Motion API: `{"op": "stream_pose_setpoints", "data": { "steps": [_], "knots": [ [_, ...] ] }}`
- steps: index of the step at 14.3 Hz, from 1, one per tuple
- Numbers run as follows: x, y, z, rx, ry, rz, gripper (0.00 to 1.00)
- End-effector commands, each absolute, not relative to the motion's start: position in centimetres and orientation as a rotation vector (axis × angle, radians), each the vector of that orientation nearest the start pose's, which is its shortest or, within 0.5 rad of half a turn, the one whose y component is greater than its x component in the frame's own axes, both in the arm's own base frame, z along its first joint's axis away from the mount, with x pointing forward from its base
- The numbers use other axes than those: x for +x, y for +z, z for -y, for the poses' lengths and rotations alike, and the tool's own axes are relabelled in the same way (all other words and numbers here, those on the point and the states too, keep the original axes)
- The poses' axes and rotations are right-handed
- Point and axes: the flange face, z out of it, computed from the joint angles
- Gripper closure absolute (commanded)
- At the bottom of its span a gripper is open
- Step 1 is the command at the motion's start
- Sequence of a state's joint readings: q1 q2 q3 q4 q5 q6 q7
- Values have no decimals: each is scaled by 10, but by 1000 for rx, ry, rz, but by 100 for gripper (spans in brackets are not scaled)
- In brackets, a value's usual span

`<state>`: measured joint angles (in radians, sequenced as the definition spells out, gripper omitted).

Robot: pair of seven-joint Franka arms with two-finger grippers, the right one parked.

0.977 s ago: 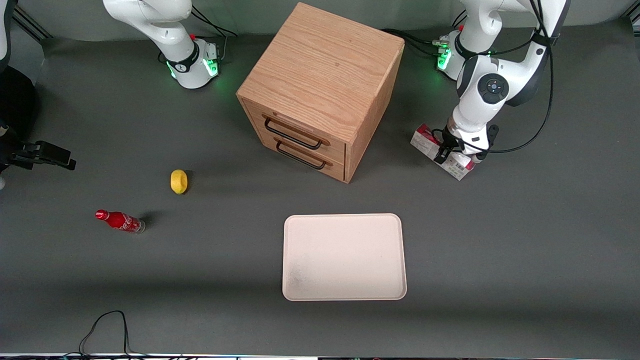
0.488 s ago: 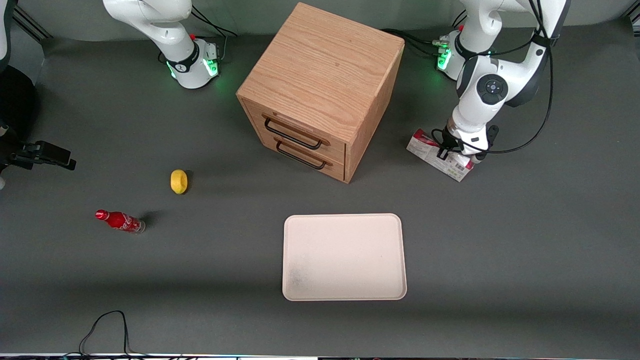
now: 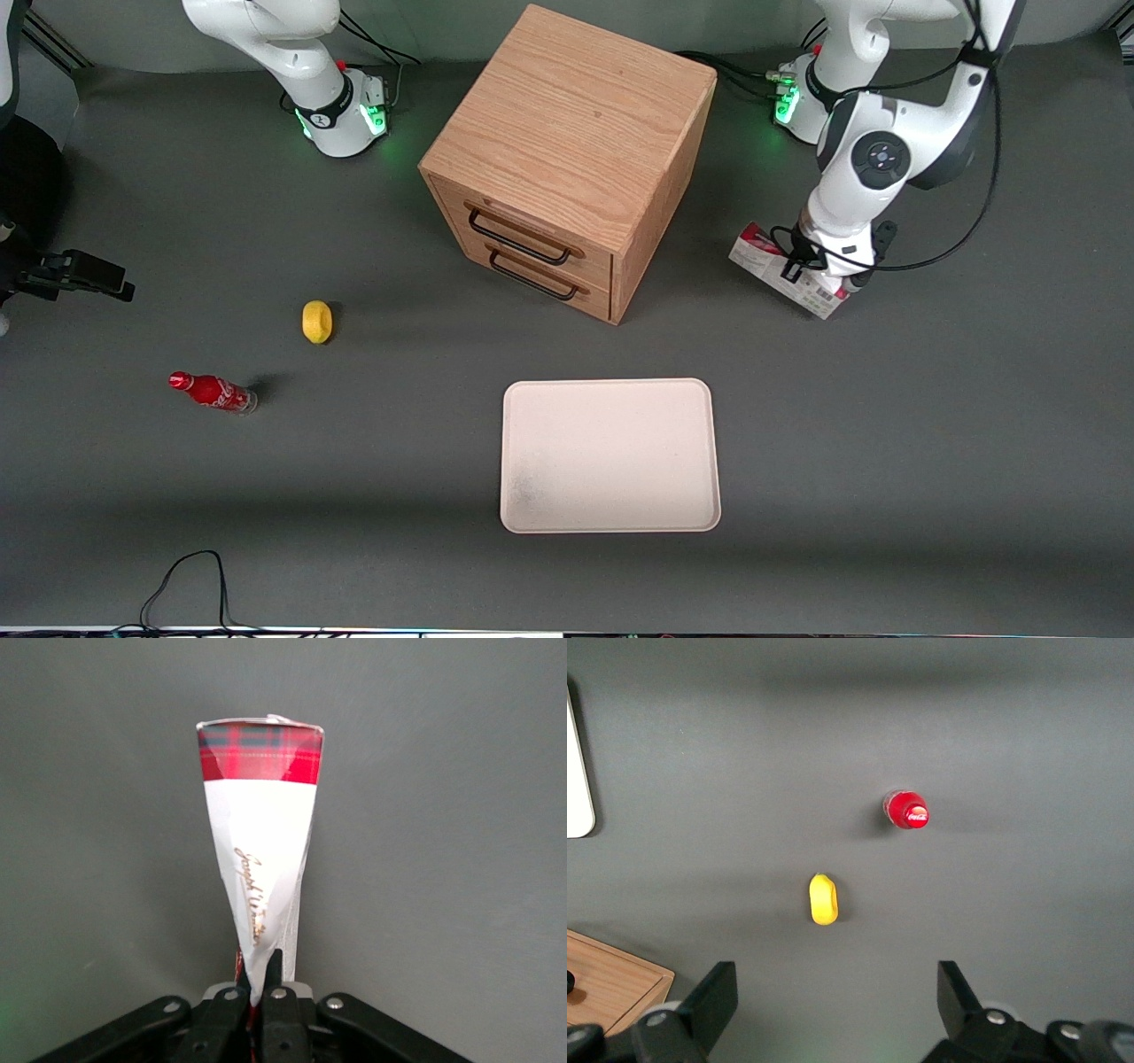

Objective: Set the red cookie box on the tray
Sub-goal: 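Lift the cookie box with the left gripper and carry it toward the tray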

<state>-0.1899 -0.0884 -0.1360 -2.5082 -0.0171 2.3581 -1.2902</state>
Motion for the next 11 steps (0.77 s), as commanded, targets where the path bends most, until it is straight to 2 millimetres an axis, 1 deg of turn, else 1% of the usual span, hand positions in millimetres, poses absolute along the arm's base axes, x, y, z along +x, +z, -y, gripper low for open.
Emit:
{"op": "stream_pose_setpoints", "data": {
  "steps": [1, 2, 4, 5, 7, 8, 9, 10, 11],
  "knots": [
    [434, 391, 140, -2737, 28, 1424, 100],
    [438, 413, 139, -2728, 32, 1431, 100],
    [447, 467, 142, -2722, 33, 1430, 100],
    [452, 497, 143, -2720, 39, 1432, 100],
    [461, 562, 132, -2725, 42, 1445, 100],
    [462, 591, 128, -2740, 29, 1442, 100],
    [465, 616, 119, -2765, 28, 1432, 100],
    [467, 634, 114, -2790, 23, 1418, 100],
    [474, 643, 115, -2817, 14, 1385, 100]
  ]
}}
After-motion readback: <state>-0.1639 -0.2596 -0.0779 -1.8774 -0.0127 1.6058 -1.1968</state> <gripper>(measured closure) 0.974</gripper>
